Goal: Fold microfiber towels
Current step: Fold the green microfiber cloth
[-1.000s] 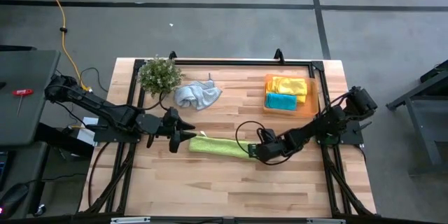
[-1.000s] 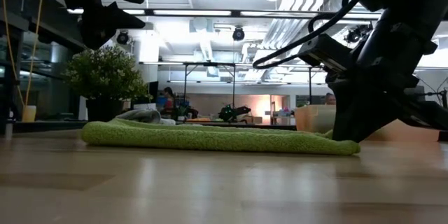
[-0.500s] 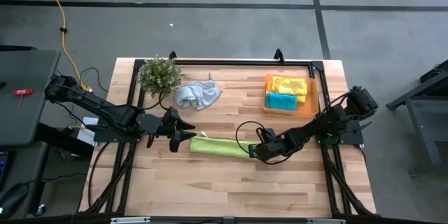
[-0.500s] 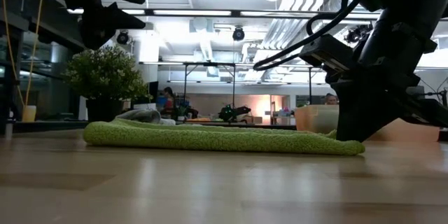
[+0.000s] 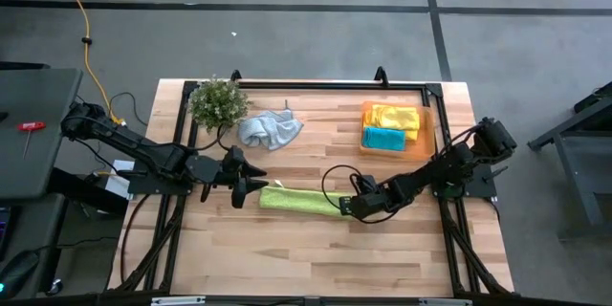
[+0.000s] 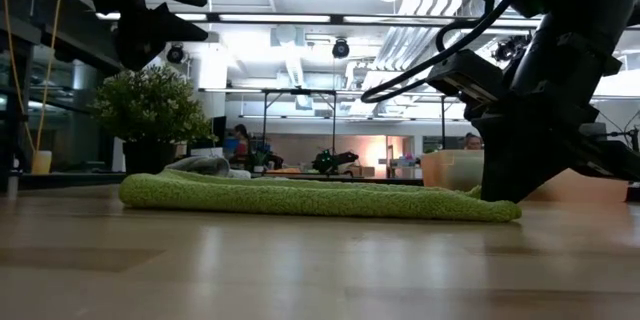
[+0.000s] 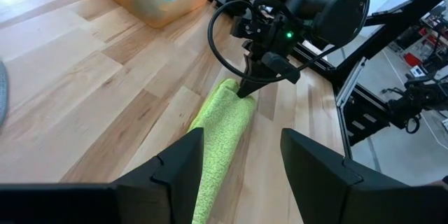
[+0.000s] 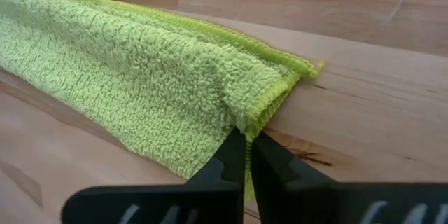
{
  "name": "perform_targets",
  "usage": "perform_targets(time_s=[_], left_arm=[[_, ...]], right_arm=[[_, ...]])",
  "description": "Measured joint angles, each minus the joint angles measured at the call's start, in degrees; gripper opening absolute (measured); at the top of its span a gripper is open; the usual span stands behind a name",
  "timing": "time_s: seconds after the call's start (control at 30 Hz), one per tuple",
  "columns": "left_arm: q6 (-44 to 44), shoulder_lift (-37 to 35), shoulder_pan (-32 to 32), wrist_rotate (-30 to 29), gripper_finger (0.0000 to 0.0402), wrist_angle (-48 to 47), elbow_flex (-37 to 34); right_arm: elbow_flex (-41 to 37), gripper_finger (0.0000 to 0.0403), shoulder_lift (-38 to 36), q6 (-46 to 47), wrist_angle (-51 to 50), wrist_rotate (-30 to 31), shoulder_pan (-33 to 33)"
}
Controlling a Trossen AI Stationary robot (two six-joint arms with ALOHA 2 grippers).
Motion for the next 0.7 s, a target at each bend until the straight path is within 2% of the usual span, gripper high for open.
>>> perform_targets(time_s=[0.27,0.53,0.7], left_arm=[[0.0,0.0,0.0,0.0,0.0180,0.0,0.0],[3.3,0.0,0.0,-1.0,0.0180,0.0,0.0],[6.1,0.0,0.0,-1.8,0.0180,0.0,0.0]], right_arm=[[1.5,0.0000,0.0,-0.4,-2.7,-1.6,0.1],[8.9,0.0000,0.3,-6.1,-19.8,-5.6,0.3],[12.6,0.0000,0.3,-7.8,-27.0,-6.0,0.3]])
